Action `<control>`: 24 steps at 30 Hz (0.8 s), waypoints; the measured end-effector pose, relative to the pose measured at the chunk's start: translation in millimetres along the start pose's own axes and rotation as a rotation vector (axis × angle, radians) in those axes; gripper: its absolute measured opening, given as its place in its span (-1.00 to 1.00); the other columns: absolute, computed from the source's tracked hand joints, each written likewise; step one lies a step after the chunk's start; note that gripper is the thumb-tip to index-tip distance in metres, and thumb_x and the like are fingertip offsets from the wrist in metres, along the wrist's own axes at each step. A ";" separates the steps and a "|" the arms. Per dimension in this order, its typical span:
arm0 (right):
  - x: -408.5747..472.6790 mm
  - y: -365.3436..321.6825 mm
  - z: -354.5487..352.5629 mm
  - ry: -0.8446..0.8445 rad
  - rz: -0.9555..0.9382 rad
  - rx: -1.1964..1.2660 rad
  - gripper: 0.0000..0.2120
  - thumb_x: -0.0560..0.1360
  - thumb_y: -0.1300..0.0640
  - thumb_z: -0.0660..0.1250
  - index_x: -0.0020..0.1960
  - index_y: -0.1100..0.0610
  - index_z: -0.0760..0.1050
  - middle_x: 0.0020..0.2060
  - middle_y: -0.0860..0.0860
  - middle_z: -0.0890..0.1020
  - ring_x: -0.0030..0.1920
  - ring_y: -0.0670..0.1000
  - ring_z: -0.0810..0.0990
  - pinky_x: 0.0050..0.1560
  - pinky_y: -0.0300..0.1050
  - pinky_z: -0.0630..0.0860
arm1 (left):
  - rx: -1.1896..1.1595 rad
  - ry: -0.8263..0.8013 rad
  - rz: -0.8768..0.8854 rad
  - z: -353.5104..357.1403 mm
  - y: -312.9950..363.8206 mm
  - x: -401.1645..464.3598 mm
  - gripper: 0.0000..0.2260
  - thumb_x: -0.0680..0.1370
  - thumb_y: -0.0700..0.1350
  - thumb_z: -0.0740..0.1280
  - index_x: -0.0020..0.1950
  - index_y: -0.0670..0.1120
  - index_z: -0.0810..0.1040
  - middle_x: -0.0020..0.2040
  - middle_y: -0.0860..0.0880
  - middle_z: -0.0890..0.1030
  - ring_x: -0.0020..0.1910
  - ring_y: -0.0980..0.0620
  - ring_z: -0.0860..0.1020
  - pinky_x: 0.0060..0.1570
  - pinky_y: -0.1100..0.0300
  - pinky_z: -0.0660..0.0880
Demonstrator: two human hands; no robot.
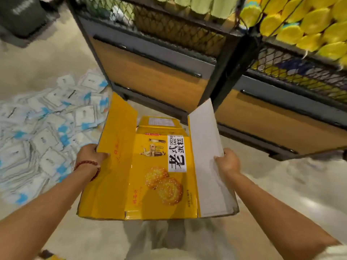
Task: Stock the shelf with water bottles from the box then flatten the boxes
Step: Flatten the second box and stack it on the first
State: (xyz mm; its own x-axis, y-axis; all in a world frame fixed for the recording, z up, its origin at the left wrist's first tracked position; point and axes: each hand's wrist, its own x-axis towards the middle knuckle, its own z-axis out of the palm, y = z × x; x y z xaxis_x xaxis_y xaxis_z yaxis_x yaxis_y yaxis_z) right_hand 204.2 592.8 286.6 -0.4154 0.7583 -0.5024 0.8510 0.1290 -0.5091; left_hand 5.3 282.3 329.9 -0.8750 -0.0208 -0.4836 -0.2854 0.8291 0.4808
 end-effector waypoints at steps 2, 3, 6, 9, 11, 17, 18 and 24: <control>-15.6 27.6 -7.4 0.046 0.095 0.051 -0.83 0.54 0.21 0.27 0.11 0.23 0.48 0.03 0.15 0.59 -0.02 0.17 0.56 -0.02 -0.03 0.49 | 0.059 -0.058 0.077 9.1 19.4 6.7 -0.86 0.44 -0.26 0.45 -0.23 -0.29 0.53 -0.17 -0.28 0.57 -0.24 -0.17 0.49 -0.24 0.06 0.40; -23.9 41.8 -12.0 0.071 0.137 0.079 -0.84 0.54 0.21 0.27 0.10 0.23 0.47 0.01 0.15 0.58 -0.02 0.18 0.56 -0.01 0.00 0.50 | 0.090 -0.084 0.112 16.7 29.7 9.0 -0.86 0.44 -0.24 0.45 -0.14 -0.31 0.56 -0.10 -0.30 0.59 -0.16 -0.23 0.53 -0.15 -0.01 0.45; -47.4 86.7 -26.1 0.145 0.277 0.152 -0.86 0.52 0.21 0.26 0.06 0.20 0.47 -0.03 0.12 0.57 -0.05 0.16 0.53 0.01 0.02 0.49 | 0.188 -0.201 0.251 45.5 62.5 4.8 -0.88 0.45 -0.24 0.44 -0.14 -0.28 0.56 -0.18 -0.27 0.56 -0.20 -0.21 0.53 -0.13 -0.01 0.47; -76.3 135.2 -40.3 0.220 0.405 0.270 -0.81 0.51 0.22 0.28 0.11 0.23 0.50 -0.03 0.12 0.59 -0.06 0.16 0.55 -0.02 -0.01 0.51 | 0.323 -0.298 0.374 82.4 95.4 -12.4 -0.86 0.45 -0.22 0.44 -0.21 -0.28 0.56 -0.23 -0.27 0.56 -0.24 -0.19 0.50 -0.20 0.03 0.44; -100.7 169.5 -48.2 0.278 0.476 0.345 -0.80 0.50 0.23 0.29 0.11 0.24 0.51 -0.01 0.15 0.62 -0.05 0.18 0.58 -0.04 -0.02 0.52 | 0.410 -0.349 0.450 109.0 117.5 -34.7 -0.78 0.46 -0.21 0.43 -0.33 -0.24 0.47 -0.34 -0.20 0.49 -0.28 -0.15 0.45 -0.26 0.09 0.35; -192.1 270.0 -61.2 0.453 0.715 0.545 -0.91 0.52 0.24 0.26 0.02 0.17 0.47 -0.10 0.06 0.54 -0.12 0.08 0.50 -0.16 -0.13 0.40 | 0.628 -0.500 0.672 203.0 159.2 -125.6 -0.83 0.49 -0.17 0.40 -0.24 -0.19 0.46 -0.32 -0.14 0.46 -0.27 -0.12 0.44 -0.30 0.12 0.35; -209.2 285.6 -62.6 0.481 0.760 0.568 -0.91 0.51 0.24 0.26 0.01 0.18 0.48 -0.10 0.07 0.54 -0.13 0.09 0.50 -0.18 -0.14 0.38 | 0.665 -0.520 0.730 218.8 164.5 -144.3 -0.85 0.48 -0.17 0.40 -0.19 -0.21 0.49 -0.28 -0.16 0.49 -0.23 -0.14 0.47 -0.27 0.10 0.38; -289.0 366.5 -85.6 0.703 0.888 0.680 -0.89 0.51 0.26 0.26 0.01 0.25 0.50 -0.09 0.13 0.57 -0.15 0.11 0.50 -0.32 -0.16 0.35 | 0.730 -0.673 1.047 311.0 191.8 -270.0 -0.86 0.46 -0.21 0.40 -0.22 -0.22 0.48 -0.25 -0.21 0.52 -0.18 -0.17 0.53 -0.28 0.09 0.40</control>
State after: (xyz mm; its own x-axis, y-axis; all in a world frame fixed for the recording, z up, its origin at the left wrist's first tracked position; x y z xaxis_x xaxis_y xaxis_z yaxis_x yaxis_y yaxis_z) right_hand 663.7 475.6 305.1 0.6262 0.6125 -0.4824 0.3298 -0.7687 -0.5480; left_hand 308.4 620.7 325.2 -0.1475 0.8563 -0.4949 0.8001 0.3975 0.4493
